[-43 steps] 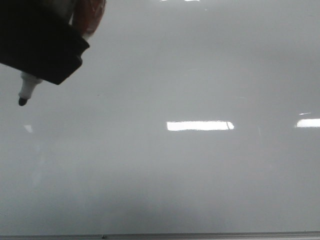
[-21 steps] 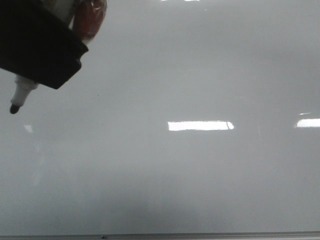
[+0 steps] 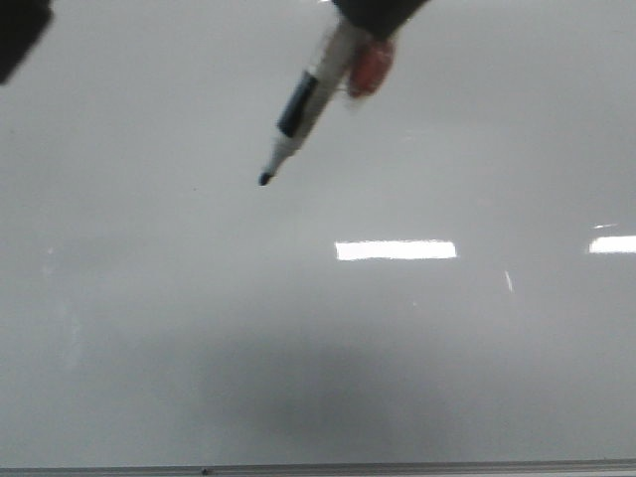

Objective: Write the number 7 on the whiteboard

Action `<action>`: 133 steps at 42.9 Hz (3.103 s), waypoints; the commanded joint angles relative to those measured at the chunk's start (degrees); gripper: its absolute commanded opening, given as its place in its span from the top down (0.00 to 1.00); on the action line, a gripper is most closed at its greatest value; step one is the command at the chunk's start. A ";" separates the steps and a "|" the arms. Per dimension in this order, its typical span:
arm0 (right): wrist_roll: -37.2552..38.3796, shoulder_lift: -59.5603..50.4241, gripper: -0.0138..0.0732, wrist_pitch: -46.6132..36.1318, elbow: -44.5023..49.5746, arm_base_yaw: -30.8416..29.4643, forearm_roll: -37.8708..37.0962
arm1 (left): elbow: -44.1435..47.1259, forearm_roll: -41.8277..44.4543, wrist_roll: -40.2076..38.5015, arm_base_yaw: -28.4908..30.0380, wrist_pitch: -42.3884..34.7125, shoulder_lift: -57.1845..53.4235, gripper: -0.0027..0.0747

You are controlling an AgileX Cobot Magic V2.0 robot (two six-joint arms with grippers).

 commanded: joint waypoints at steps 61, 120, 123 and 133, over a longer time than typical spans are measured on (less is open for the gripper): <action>-0.19 23.49 0.91 -23.38 -13.56 -3.37 21.13 | 13.36 0.14 -8.92 -0.36 -9.54 -25.69 0.99; -3.28 28.59 0.91 -19.73 -6.97 -2.69 22.71 | 13.36 0.14 -8.92 -0.36 -9.54 -25.69 0.99; -8.39 25.11 0.91 -13.98 -7.02 -1.84 26.97 | 13.36 0.14 -8.92 -0.36 -9.54 -25.69 0.99; -15.03 14.05 0.91 -2.72 -7.43 -0.86 29.80 | 13.36 -1.76 -9.26 -0.36 -9.54 -25.34 0.99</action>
